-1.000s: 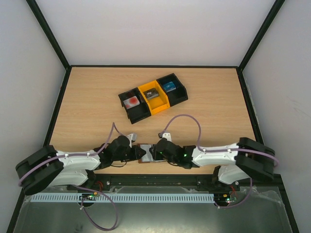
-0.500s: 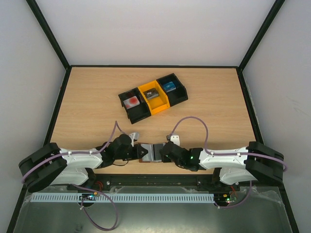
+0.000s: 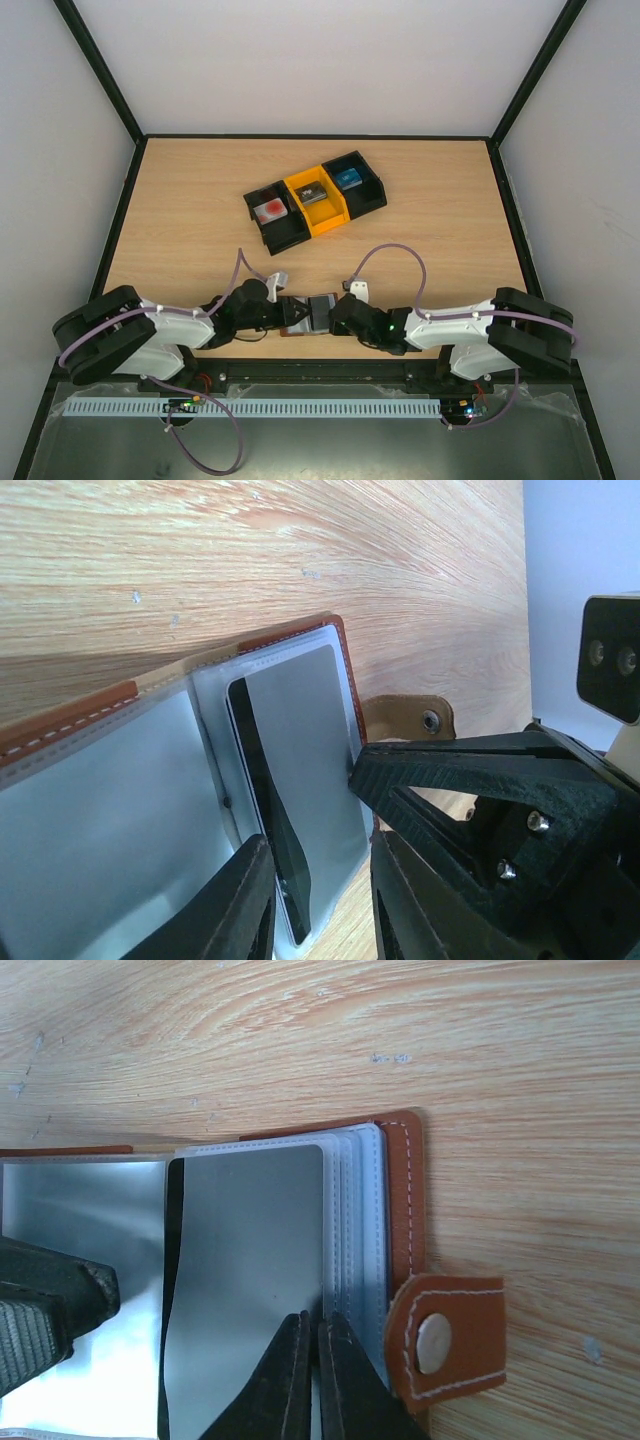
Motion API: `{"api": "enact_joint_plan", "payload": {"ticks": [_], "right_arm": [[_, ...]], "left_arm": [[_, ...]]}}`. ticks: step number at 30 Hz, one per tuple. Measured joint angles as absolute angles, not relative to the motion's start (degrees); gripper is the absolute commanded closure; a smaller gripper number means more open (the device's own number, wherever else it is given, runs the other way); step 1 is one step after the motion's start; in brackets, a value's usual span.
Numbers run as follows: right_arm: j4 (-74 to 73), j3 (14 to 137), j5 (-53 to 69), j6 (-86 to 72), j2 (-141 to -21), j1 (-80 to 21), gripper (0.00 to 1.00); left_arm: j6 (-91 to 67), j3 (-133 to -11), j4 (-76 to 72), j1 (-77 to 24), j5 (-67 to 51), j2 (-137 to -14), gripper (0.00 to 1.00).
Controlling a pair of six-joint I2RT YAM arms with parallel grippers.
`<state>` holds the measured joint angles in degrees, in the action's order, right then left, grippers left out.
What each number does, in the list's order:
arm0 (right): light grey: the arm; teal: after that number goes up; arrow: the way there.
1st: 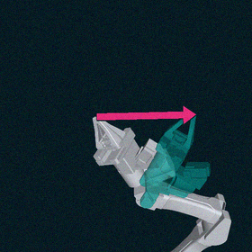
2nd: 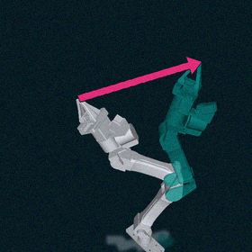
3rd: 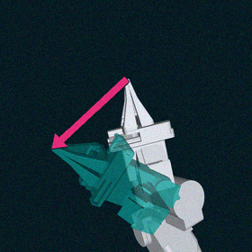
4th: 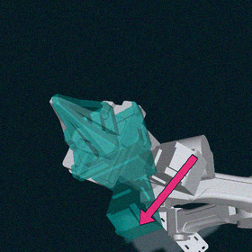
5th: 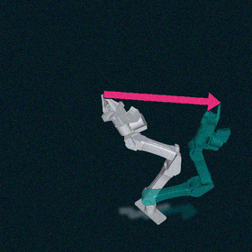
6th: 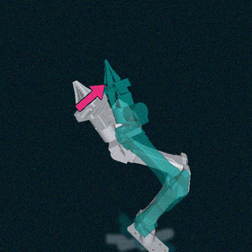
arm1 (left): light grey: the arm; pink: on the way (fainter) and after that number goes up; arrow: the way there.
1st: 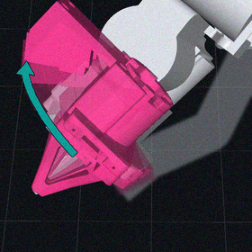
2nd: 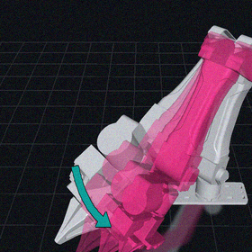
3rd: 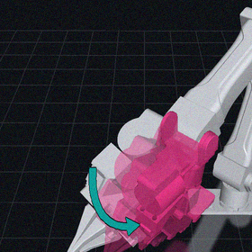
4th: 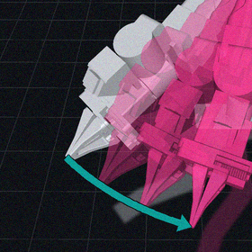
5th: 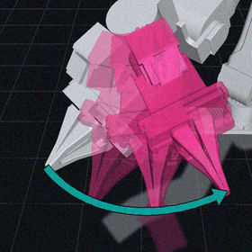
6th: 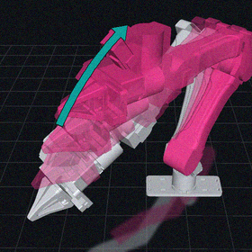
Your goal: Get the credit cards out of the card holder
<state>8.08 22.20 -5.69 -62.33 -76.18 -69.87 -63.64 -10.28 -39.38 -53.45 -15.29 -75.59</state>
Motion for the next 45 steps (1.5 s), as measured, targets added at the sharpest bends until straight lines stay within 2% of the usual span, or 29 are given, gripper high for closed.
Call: {"api": "enact_joint_plan", "payload": {"ticks": [6, 11, 18, 36, 45], "right_arm": [[9.15, 21.56, -5.54, -62.81, -75.96, -69.82, 0.94], [9.1, 21.67, -4.78, -62.94, -75.68, -69.82, 0.89], [2.74, 22.63, -5.78, -61.84, -70.96, -69.84, 0.95], [2.42, 23.05, -5.52, -60.42, -74.7, -69.36, 0.97], [-1.58, 25.56, -7.07, -59.29, -71.59, -69.36, 0.91]], "left_arm": [[-63.64, -10.2, -41.47, -53.45, -14.7, -78.72, 0.72], [-63.68, -10.13, -44.75, -53.45, -14.85, -82.67, 0.74], [-64.49, -9.69, -50.11, -53.47, -15.7, -86.41, 0.74], [-64.86, -9.32, -52.4, -53.45, -16.51, -87.55, 0.74], [-64.25, -9.32, -49.95, -53.47, -16.03, -85.21, 0.71]]}}
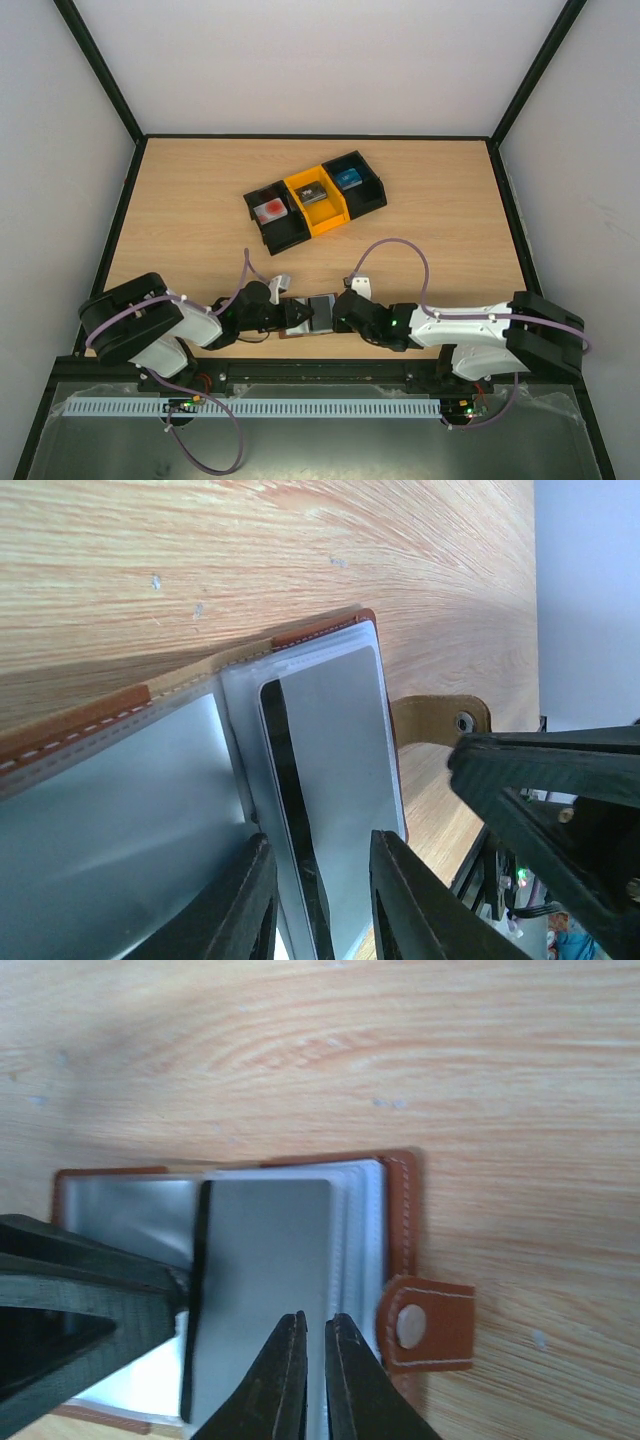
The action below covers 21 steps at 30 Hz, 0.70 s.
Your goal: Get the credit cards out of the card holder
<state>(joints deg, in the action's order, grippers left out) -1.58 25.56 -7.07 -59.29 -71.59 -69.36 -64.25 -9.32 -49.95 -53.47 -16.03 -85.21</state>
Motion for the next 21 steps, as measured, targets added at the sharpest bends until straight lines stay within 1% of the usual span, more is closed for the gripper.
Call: {"api": "enact_joint_plan", "payload": {"ticks": [4, 6, 14, 21], "right_arm": [[-1.52, 26.13, -7.14, -58.67, -70.24, -69.34, 0.92], [-1.54, 26.41, -7.16, -58.3, -70.48, -69.34, 0.93], [-1.26, 27.38, -7.18, -57.12, -74.83, -69.04, 0.98], [0.67, 27.22, -5.74, -56.75, -77.93, -68.97, 0.98]], "left_arm": [[-63.83, -9.32, -48.84, -53.47, -15.68, -84.53, 0.71], [-63.66, -9.32, -48.69, -53.47, -15.64, -84.53, 0.71], [-63.64, -9.32, -49.56, -53.47, -15.73, -85.58, 0.71], [-63.68, -9.39, -50.63, -53.47, -16.56, -86.24, 0.71]]}}
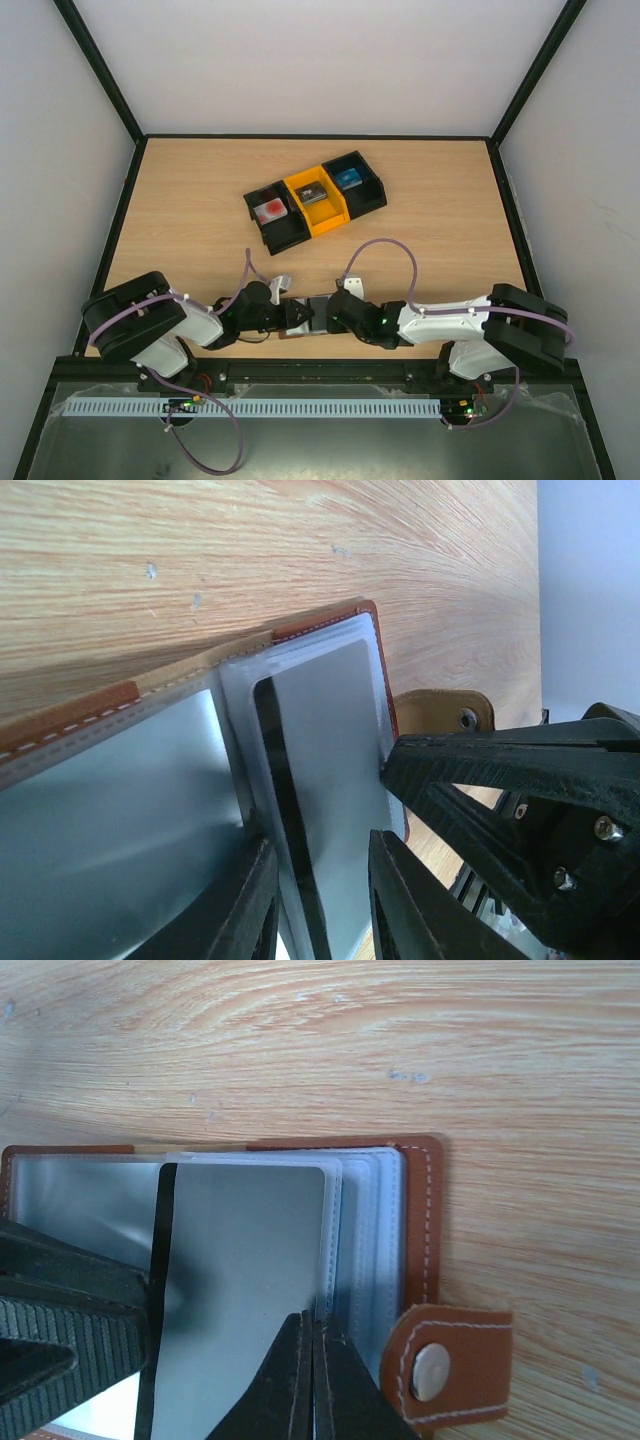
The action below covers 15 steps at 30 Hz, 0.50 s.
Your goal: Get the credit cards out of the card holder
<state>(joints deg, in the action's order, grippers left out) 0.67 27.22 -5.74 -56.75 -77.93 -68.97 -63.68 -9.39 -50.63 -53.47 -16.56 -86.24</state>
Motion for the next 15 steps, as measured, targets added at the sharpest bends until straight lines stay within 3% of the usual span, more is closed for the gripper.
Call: {"api": "enact_joint_plan", "payload": {"ticks": [7, 15], "right_arm": [[6.76, 25.02, -5.08, -57.25, -78.7, -68.84, 0.98], [14.57, 21.32, -5.15, -59.59, -78.76, -68.64, 0.98]], "left_arm": [[-63.68, -9.58, -50.46, -53.45, -16.91, -86.46, 0.71], [-63.66, -9.74, -48.18, -53.43, -16.27, -85.6, 0.88]]}}
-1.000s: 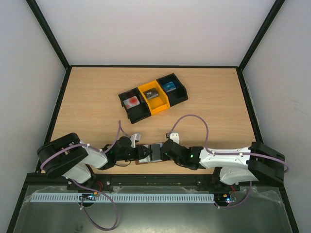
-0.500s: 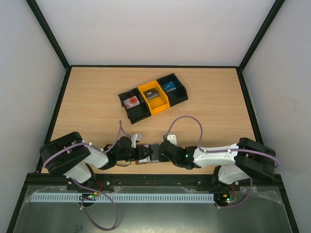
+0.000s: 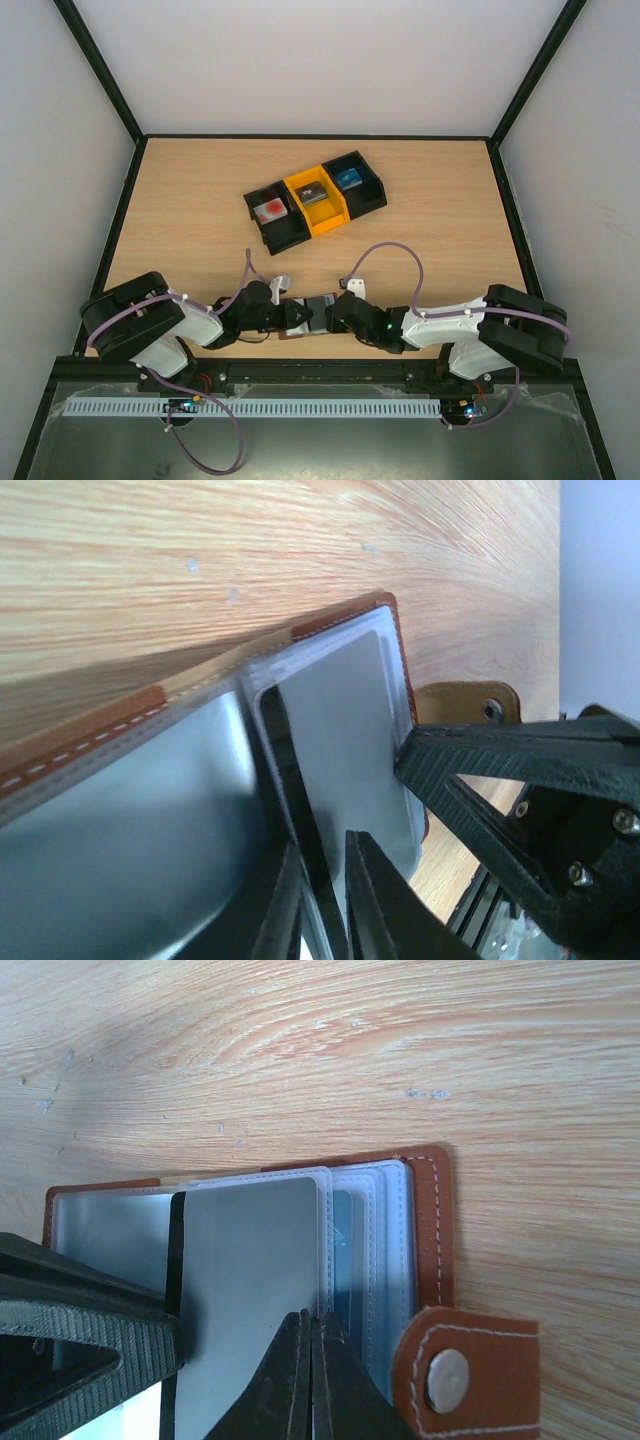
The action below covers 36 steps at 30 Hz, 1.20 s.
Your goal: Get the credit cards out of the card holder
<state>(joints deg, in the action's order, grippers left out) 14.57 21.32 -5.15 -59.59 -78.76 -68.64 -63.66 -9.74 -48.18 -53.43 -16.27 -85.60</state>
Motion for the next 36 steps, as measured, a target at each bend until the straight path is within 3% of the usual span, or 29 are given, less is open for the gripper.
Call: {"api": "enact_joint_plan", "payload": {"ticks": [3, 16, 21, 29, 32, 36], "right_arm": [[16.01, 20.86, -5.26, -60.18, -79.0, -68.64, 0.98], [19.18, 19.38, -6.46, -61.23, -79.22, -68.64, 0.98], [20.64, 18.22, -6.44, -61.8, -78.67, -68.64, 0.98], [20.32, 16.86, -6.52, -61.76, -77.08, -68.64, 0.98], [20.27, 16.43, -6.66, -61.8, -76.86, -68.64, 0.98], [21.74, 15.7, -6.68, -62.28, -77.01, -68.64, 0.98]], "left_arm": [[-63.68, -9.67, -47.29, -53.3, -16.01, -85.47, 0.97], [-64.69, -9.37, -48.49, -51.37, -18.83, -85.56, 0.97], [-63.96, -9.39, -47.92, -51.07, -19.25, -84.9, 0.92], [-63.2, -9.39, -46.78, -50.94, -19.38, -84.25, 0.97], [-63.2, -9.61, -46.7, -50.7, -19.79, -84.25, 0.88], [-62.92, -9.74, -45.98, -50.5, -20.01, -84.66, 0.97]]}}
